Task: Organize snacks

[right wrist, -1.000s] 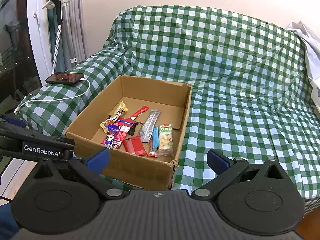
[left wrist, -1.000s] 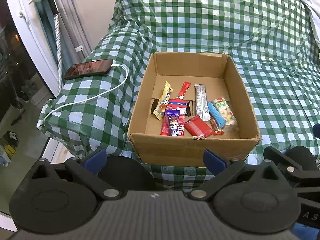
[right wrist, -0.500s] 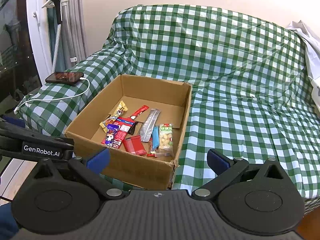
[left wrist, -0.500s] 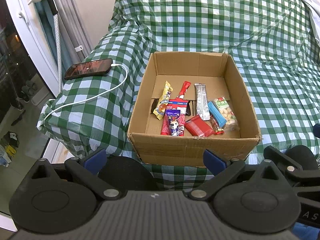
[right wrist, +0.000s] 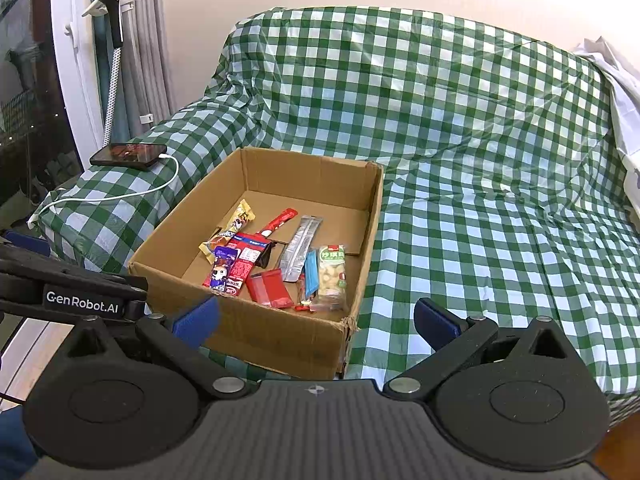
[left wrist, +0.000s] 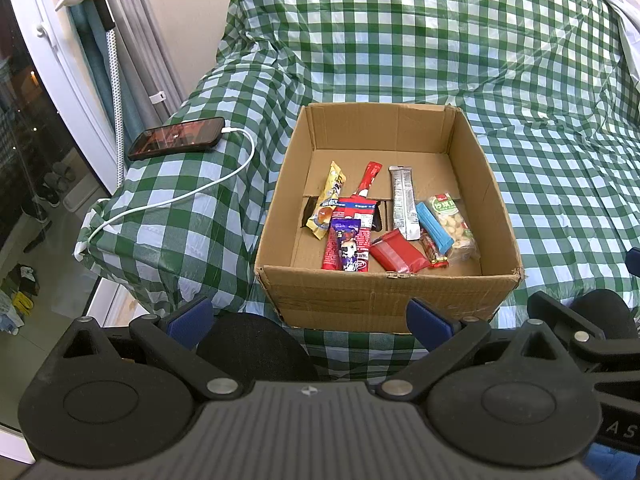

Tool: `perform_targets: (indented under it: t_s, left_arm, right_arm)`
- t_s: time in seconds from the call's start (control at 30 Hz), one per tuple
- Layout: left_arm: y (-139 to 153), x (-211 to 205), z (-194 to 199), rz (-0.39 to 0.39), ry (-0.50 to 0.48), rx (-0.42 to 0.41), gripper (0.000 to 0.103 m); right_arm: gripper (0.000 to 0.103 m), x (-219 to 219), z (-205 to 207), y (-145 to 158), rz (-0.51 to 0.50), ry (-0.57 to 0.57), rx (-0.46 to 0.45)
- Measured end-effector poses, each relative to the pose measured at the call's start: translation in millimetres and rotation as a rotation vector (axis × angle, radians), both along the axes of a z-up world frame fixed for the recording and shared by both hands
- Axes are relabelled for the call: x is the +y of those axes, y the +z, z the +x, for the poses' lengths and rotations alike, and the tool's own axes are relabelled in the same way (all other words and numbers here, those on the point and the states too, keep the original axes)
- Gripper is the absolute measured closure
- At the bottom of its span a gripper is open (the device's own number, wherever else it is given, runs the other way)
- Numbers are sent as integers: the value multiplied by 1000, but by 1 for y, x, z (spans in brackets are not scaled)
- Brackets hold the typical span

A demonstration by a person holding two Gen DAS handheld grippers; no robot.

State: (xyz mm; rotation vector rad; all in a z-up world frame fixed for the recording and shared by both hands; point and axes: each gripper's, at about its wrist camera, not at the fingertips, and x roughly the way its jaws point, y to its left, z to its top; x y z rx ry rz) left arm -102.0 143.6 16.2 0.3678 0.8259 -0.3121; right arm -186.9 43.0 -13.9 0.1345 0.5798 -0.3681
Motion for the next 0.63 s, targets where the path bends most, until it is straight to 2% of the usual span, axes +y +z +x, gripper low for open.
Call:
perform_targets:
  t_s: [0.63]
  left_arm:
    - [-5, 5, 15, 9, 20, 4, 0]
  right_arm:
    - [1, 2, 2, -5, 9, 9, 1]
